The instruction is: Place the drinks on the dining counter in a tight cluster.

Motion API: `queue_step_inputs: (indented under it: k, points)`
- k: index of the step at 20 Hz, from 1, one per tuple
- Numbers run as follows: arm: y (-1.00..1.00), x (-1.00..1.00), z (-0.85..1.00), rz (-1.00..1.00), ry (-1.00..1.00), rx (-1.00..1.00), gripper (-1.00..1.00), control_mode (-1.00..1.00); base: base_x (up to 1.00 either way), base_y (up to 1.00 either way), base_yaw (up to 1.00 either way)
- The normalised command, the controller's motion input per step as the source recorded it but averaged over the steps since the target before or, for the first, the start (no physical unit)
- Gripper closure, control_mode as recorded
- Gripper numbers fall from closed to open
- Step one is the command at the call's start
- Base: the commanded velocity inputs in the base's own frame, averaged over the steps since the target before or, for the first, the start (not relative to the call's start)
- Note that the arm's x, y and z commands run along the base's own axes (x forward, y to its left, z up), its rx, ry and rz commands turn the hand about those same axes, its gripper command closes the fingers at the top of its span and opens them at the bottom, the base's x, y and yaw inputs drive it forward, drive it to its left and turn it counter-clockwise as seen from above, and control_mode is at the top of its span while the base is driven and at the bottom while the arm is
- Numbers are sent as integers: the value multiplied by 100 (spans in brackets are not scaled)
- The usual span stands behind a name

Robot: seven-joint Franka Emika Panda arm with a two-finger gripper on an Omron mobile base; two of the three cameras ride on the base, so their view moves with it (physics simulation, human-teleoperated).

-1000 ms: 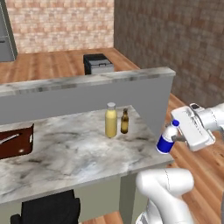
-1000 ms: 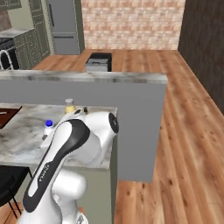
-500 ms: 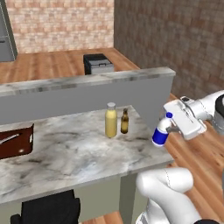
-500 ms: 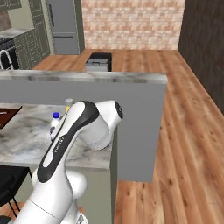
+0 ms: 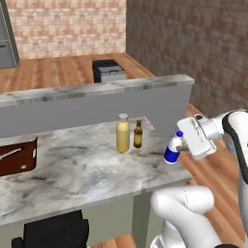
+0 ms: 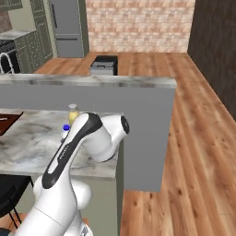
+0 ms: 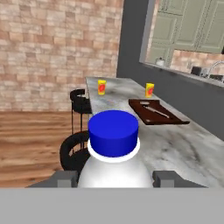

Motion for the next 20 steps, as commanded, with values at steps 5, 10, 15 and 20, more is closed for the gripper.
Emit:
queue_step_inputs:
  k: [5,10,15,20]
  points:
    - [9,54,-62,-31,0,-1,100,-100,0,0,0]
    - [5,54,-49,-35,0,0,100,-100,0,0,0]
    - [0,39,-6,-23,13,0,100,-100,0,0,0]
    - [4,25,0,-2,8,0,100,-100,0,0,0]
